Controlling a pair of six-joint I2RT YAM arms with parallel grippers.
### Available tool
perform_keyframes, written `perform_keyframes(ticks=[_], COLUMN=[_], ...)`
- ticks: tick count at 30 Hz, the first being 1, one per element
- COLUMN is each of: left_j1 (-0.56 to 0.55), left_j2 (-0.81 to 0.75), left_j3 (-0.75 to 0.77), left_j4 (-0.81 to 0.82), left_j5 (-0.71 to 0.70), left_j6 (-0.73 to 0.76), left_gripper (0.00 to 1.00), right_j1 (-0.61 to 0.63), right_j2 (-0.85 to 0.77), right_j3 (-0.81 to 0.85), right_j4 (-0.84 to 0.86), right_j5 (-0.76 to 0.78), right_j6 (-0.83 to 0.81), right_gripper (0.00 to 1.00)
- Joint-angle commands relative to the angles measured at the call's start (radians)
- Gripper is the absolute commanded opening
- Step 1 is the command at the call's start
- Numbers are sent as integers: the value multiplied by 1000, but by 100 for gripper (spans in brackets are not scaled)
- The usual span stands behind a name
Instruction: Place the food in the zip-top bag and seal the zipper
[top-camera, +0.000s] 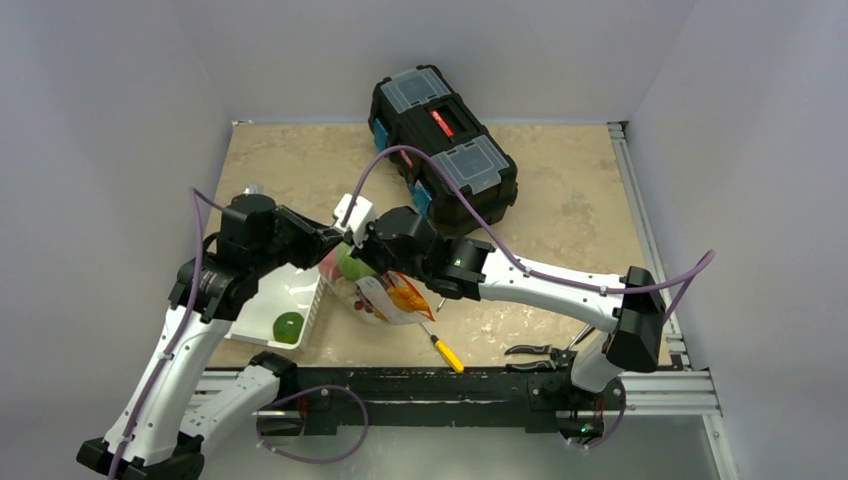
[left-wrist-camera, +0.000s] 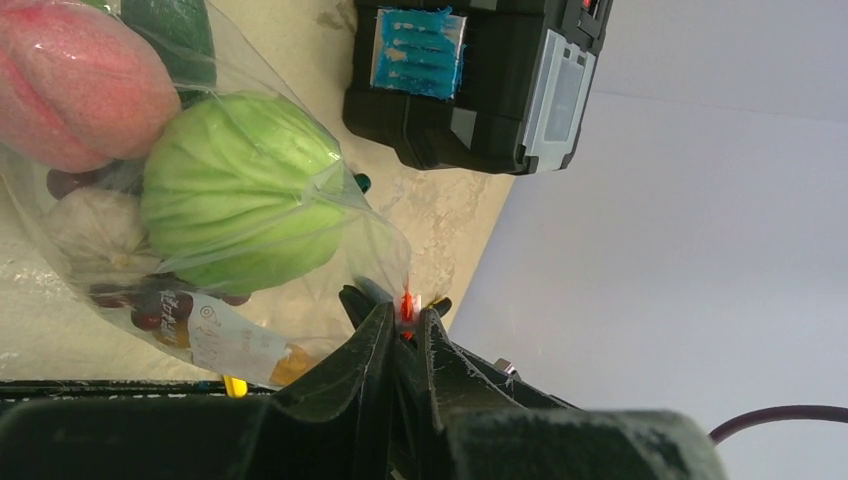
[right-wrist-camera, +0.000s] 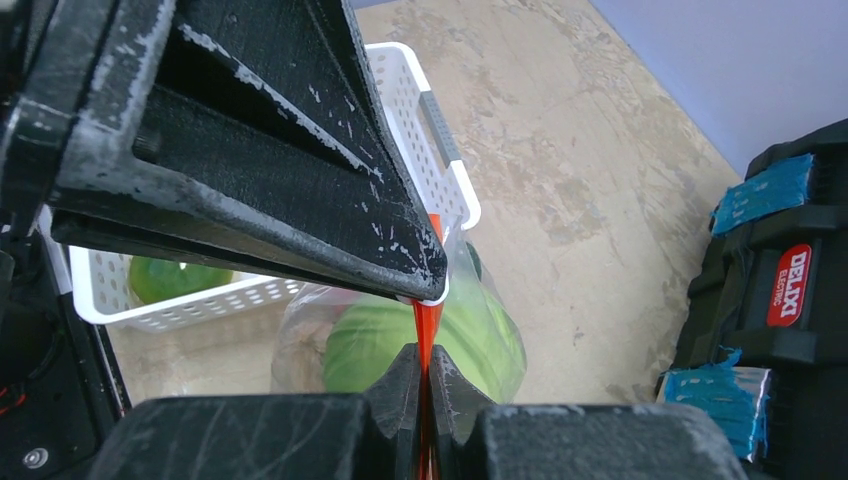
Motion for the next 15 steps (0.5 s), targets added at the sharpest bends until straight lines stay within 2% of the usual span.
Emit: perform_keyframes(ticks=[1, 6, 15], left_j1=[-20, -46, -67], left_j2=[15, 48, 34], left_j3=[44, 71, 12], left_j4=[-3, -42, 3], left_j5=[-2, 2, 26], left_j6=[54, 112, 78], left_gripper=[2, 0, 0], right_j1=[10, 10, 10], right_j2=[-23, -23, -17], right_j3=[15, 3, 11], right_j4=[127, 160, 223], right_j5=[19, 24, -7], right_j6=[-50, -126, -163], right_gripper=[0, 0, 0])
